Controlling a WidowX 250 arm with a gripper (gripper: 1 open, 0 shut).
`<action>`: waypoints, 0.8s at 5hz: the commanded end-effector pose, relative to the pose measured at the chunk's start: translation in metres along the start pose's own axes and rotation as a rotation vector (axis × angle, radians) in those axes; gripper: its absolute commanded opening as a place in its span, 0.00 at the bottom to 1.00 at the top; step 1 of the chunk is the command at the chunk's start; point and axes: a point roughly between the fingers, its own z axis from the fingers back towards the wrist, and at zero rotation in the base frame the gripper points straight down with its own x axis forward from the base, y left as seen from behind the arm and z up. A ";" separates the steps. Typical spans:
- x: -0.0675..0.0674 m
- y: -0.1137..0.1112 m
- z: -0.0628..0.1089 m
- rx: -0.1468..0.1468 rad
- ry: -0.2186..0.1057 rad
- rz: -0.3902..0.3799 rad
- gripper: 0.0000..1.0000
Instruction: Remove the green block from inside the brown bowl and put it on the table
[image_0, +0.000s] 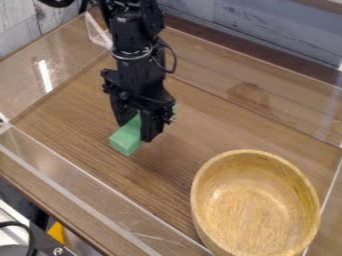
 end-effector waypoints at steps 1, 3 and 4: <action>0.011 -0.001 0.015 0.007 -0.055 -0.009 0.00; 0.010 -0.001 0.018 -0.005 -0.057 -0.003 1.00; 0.010 0.000 0.019 -0.009 -0.064 0.003 1.00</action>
